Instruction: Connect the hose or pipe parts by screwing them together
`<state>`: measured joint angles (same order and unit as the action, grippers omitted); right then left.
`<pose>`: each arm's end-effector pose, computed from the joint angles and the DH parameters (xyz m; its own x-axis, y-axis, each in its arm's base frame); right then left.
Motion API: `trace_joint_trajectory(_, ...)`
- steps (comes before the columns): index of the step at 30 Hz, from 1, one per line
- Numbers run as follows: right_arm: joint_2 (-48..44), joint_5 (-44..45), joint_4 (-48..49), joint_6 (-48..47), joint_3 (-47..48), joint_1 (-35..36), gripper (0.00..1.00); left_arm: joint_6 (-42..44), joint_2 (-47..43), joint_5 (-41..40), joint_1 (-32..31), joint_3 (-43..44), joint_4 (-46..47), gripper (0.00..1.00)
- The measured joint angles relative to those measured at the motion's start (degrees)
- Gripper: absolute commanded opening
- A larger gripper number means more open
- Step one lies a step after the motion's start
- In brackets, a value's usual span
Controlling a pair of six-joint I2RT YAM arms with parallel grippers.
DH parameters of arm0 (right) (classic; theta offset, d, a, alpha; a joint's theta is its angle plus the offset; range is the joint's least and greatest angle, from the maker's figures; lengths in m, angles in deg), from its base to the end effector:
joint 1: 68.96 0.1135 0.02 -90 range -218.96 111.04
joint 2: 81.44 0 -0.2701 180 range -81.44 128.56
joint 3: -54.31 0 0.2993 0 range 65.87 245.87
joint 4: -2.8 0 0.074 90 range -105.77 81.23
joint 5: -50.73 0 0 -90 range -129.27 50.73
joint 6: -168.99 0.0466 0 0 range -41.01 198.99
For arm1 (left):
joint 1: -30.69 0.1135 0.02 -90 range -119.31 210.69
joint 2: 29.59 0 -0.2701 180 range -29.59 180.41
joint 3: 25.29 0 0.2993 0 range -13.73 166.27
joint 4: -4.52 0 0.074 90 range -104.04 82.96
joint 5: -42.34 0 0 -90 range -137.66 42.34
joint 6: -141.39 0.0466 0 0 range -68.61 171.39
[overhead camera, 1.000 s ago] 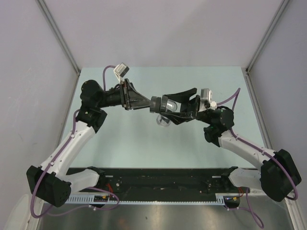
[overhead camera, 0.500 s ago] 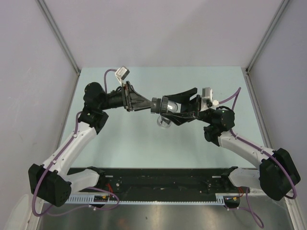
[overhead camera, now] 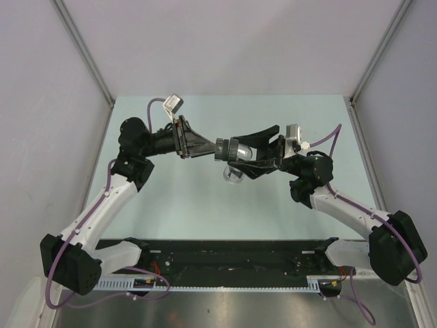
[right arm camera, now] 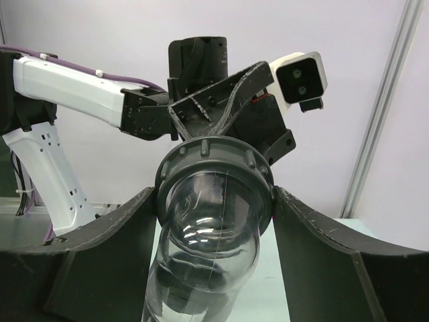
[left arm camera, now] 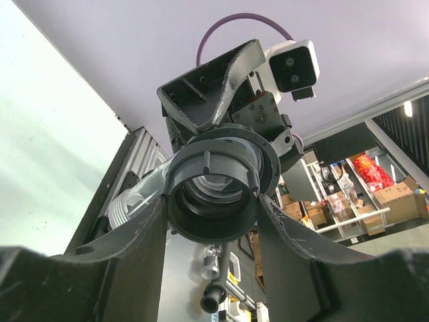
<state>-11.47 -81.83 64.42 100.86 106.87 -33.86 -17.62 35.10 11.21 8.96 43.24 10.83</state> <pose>0.2197 0.1930 0.3532 0.2239 0.4927 -0.8409 -0.9737 0.1512 -0.1707 0.2636 -0.1480 0.3950 -0.8508 -0.1805 -0.4934 0.5018 -0.0006 -0.8650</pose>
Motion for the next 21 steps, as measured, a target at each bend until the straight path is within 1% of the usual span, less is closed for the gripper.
trace_joint_trajectory(8,0.0,0.02,-4.42,-2.34,0.0,-0.24,0.4,1.11,0.0,-0.02,0.04,-0.2,0.0,0.0)
trace_joint_trajectory(21,0.76,-1.4,-5.33,-1.95,0.0,-0.33,0.39,2.12,0.0,0.22,0.17,-1.92,-0.02,0.01)
